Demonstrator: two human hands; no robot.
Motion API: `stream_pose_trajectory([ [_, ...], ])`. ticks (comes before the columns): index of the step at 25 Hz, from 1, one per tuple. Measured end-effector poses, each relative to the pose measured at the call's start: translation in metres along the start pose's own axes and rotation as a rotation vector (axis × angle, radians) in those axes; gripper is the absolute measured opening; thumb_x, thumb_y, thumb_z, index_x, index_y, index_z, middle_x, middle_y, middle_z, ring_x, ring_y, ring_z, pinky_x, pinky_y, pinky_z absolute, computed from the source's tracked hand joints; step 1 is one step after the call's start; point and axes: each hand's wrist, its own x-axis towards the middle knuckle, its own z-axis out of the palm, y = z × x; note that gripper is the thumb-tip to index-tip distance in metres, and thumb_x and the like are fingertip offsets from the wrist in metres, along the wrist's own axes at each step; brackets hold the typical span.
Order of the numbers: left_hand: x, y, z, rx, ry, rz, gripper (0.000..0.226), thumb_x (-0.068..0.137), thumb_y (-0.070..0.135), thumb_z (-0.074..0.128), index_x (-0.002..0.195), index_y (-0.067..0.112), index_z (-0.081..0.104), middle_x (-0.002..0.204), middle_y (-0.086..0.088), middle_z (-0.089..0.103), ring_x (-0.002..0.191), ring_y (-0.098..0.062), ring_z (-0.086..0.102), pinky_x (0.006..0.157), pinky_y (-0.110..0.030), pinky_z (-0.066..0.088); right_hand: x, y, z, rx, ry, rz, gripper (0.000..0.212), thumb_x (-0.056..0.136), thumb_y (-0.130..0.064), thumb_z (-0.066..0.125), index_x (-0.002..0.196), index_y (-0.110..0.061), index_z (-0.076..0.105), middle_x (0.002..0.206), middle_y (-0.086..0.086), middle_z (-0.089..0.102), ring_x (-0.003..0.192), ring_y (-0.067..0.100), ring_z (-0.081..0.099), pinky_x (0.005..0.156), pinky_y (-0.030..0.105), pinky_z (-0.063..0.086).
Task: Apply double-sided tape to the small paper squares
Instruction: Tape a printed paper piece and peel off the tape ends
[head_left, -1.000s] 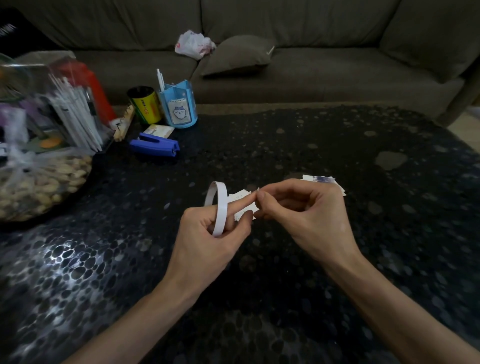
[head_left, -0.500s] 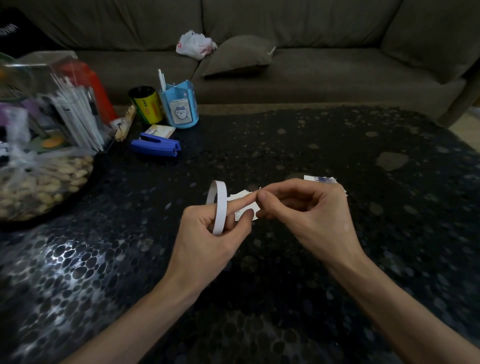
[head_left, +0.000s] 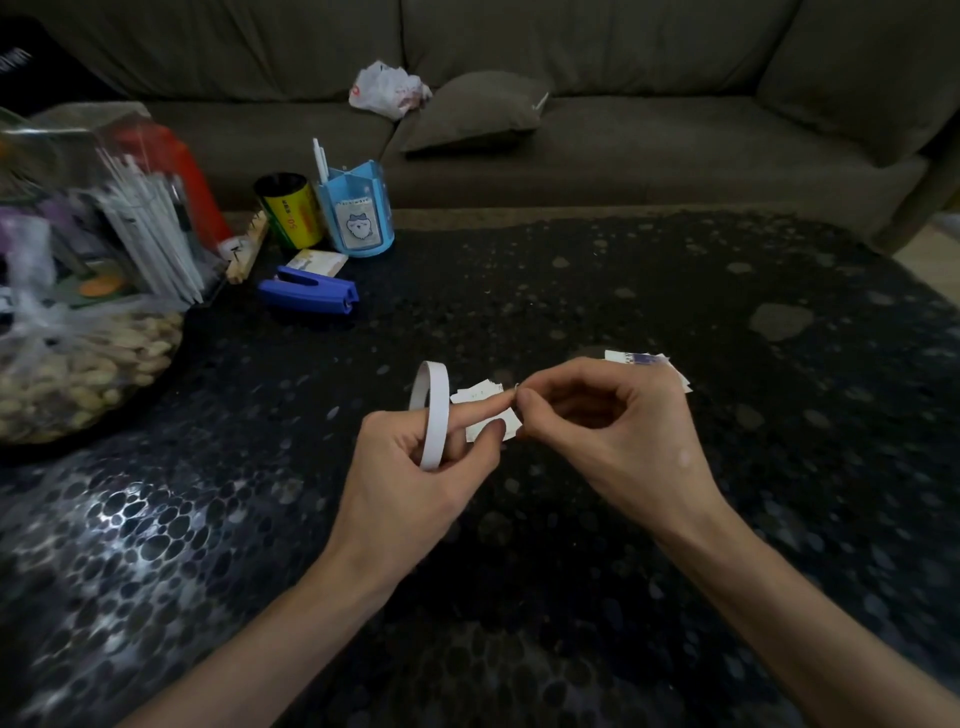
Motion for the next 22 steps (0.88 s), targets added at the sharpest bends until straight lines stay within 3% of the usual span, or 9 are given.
stream_pose_trajectory([
  [13, 0.0078, -0.0011, -0.0088, 0.134, -0.056, 0.036, 0.019, 0.088, 0.007, 0.076, 0.101, 0.019, 0.082, 0.051, 0.01, 0.055, 0.048, -0.008, 0.054, 0.059, -0.011, 0.047, -0.0003, 0.0048, -0.0023, -0.252, -0.093, -0.115, 0.013, 0.092, -0.017, 0.079, 0.104, -0.022, 0.082, 0.089, -0.014, 0.077, 0.085, 0.002, 0.074, 0.078, 0.023, 0.062],
  [22, 0.008, -0.0004, -0.009, 0.179, -0.064, 0.083, 0.021, 0.088, 0.006, 0.076, 0.103, 0.02, 0.081, 0.05, 0.01, 0.05, 0.047, -0.007, 0.049, 0.058, -0.012, 0.046, -0.0002, 0.0051, -0.0019, -0.242, -0.085, -0.107, 0.011, 0.089, -0.017, 0.079, 0.1, -0.02, 0.082, 0.086, -0.014, 0.077, 0.083, 0.001, 0.074, 0.076, 0.019, 0.06],
])
